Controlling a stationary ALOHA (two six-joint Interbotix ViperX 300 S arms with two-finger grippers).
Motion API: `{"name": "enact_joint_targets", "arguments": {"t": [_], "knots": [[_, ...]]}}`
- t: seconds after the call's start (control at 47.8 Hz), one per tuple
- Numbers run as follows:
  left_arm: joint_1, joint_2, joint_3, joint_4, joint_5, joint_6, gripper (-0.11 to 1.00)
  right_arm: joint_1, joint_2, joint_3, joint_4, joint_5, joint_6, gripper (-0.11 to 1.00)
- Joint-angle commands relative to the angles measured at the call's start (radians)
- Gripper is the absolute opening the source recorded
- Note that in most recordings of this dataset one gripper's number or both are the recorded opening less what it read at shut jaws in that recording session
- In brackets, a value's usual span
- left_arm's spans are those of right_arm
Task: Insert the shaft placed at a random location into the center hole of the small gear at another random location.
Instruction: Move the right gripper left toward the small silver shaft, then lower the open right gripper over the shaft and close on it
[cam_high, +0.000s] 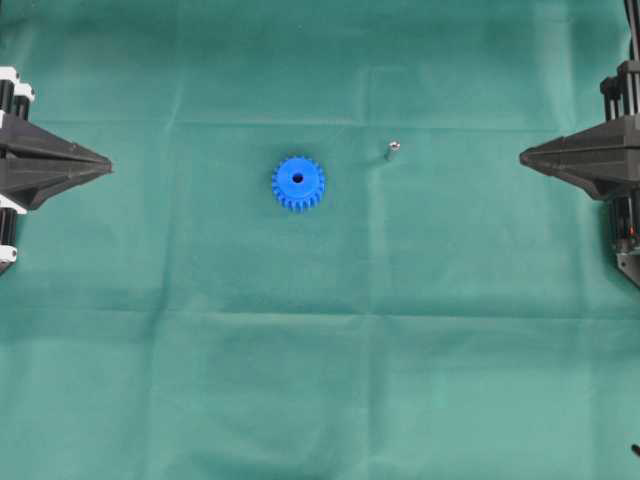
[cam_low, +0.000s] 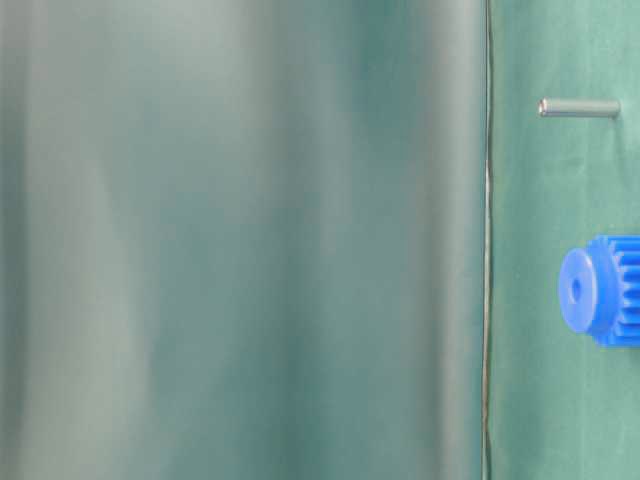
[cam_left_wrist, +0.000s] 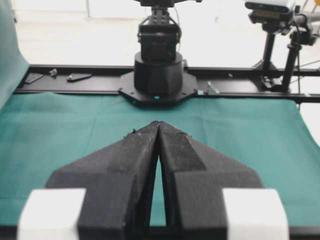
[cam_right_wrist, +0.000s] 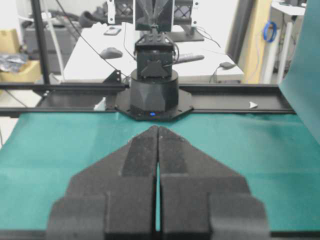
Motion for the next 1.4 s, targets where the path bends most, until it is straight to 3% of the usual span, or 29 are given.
{"name": "enact_joint_targets", "arguments": {"t": [0.0, 0.251, 0.543, 0.648, 0.836, 0.899, 1.003, 1.38], "knots": [[-0.009, 0.017, -0.026, 0.009, 0.025, -0.005, 0.0, -0.006, 0.017, -0.012, -0.006, 0.003, -0.003, 0.01], [-0.009, 0.017, -0.026, 0.014, 0.035, 0.0, 0.0, -0.074, 0.106, -0.003, -0.003, -0.028, -0.003, 0.01], [-0.009, 0.017, -0.025, 0.012, 0.037, 0.003, 0.0, -0.152, 0.36, 0.005, 0.009, -0.153, -0.003, 0.04], [-0.009, 0.017, -0.025, 0.014, 0.037, 0.003, 0.0, -0.172, 0.466, 0.002, 0.011, -0.224, -0.003, 0.23], [-0.009, 0.017, -0.023, 0.014, 0.04, 0.005, 0.0, -0.198, 0.663, -0.008, 0.012, -0.341, -0.008, 0.79], [-0.009, 0.017, -0.023, 0.014, 0.04, 0.006, 0.0, -0.201, 0.718, -0.012, 0.012, -0.373, -0.008, 0.89], [-0.009, 0.017, -0.023, 0.014, 0.041, 0.008, 0.0, -0.207, 0.798, -0.025, 0.026, -0.422, -0.008, 0.82], [-0.009, 0.017, -0.015, 0.014, 0.044, 0.008, 0.0, -0.244, 0.997, -0.066, 0.041, -0.515, -0.008, 0.83]]}}
